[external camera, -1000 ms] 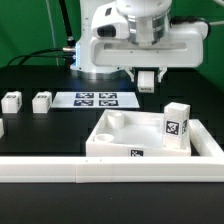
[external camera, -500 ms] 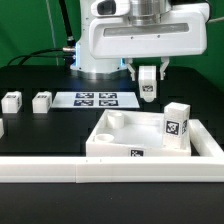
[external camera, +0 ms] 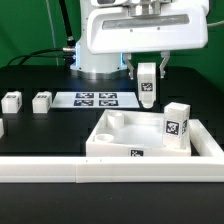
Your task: Assemble square table
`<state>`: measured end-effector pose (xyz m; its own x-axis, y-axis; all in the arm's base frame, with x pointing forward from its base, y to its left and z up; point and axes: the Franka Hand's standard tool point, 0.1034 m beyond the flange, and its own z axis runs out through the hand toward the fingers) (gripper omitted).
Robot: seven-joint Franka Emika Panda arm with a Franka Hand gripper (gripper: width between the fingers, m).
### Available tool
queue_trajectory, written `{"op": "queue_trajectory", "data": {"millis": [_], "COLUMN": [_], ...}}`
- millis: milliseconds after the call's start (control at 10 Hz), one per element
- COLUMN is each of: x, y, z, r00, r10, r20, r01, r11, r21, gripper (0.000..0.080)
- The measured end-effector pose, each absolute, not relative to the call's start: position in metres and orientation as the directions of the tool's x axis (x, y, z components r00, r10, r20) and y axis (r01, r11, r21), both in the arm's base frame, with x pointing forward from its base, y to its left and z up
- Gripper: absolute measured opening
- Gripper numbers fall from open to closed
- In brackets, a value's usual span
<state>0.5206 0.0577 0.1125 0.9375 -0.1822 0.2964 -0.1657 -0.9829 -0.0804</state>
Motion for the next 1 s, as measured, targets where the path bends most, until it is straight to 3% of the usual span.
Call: {"op": "queue_trajectory", "data": {"millis": [600, 1000], "x": [0.526, 0.557], "y": [0.051, 0.023], "z": [0.107, 0.116], "r00": [0.934, 0.932], "r10": [-0.157, -0.121], "r20": [0.32, 0.342], "r01": [-0.145, -0.114], "r11": [-0.988, -0.993], "r21": [-0.062, -0.04], "gripper": [0.029, 0.029]}}
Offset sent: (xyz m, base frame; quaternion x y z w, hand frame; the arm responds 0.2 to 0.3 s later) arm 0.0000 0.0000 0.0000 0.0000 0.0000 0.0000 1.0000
